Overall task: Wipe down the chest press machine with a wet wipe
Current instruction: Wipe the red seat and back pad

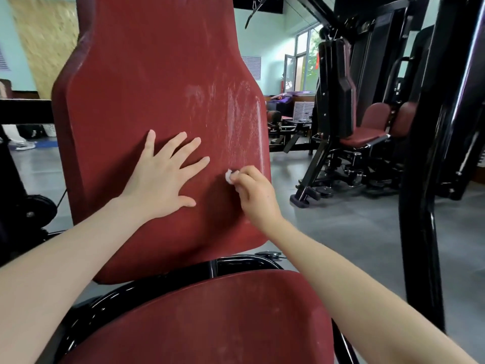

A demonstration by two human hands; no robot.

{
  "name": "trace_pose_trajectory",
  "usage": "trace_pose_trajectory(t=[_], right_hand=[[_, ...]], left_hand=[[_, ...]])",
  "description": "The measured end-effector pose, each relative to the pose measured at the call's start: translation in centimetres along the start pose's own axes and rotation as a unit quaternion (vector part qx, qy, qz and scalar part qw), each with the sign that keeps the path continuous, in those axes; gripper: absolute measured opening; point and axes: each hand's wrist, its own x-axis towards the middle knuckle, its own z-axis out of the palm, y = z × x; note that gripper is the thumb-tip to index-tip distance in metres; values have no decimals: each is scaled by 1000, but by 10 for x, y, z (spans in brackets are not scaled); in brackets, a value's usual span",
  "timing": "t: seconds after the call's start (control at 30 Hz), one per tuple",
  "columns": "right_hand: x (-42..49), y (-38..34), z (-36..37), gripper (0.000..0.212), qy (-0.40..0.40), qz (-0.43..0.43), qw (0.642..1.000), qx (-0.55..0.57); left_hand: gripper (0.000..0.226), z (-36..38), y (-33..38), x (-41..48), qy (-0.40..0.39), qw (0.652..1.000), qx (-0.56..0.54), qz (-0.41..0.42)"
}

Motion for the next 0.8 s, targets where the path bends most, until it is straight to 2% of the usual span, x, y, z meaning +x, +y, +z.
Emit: trace_pose_trajectory(t=[0.07,0.1,0.2,0.27,0.33,0.4,0.47,0.53,0.63,0.7,0.8], right_hand=[[-24,13,-10,30,-16,-3,1000,7],[-16,23,-13,27,7,23,1000,14],[37,42,-21,29,88,179,980,27],[52,45,-19,31,66,239,968,48],[37,32,-21,36,22,245,968,55],[15,14,-28,33,-7,246,967,65],[1,10,-30,28,-16,297,953,59],[-19,13,-25,31,-22,411,910,48],[-44,7,-16,31,-27,589,804,75],[-39,0,-17,25,-18,663,740,107],[-20,-11,-23,33,-30,754,633,173]], left_hand=[[91,0,0,0,6,1000,5,-2],[91,0,0,0,12,1000,7,-2],[88,5,1,-4,26,1000,-10,-5],[85,3,4,-6,33,999,-32,-5],[84,-3,8,-8,18,999,-47,-11],[84,-10,10,-6,-6,998,-59,-20],[84,-16,9,-1,-28,997,-65,-16],[83,-20,6,3,-42,996,-73,0],[76,-26,-2,11,-57,995,-72,36],[72,-30,-9,16,-73,993,-60,72],[73,-38,-19,21,-145,982,10,123]])
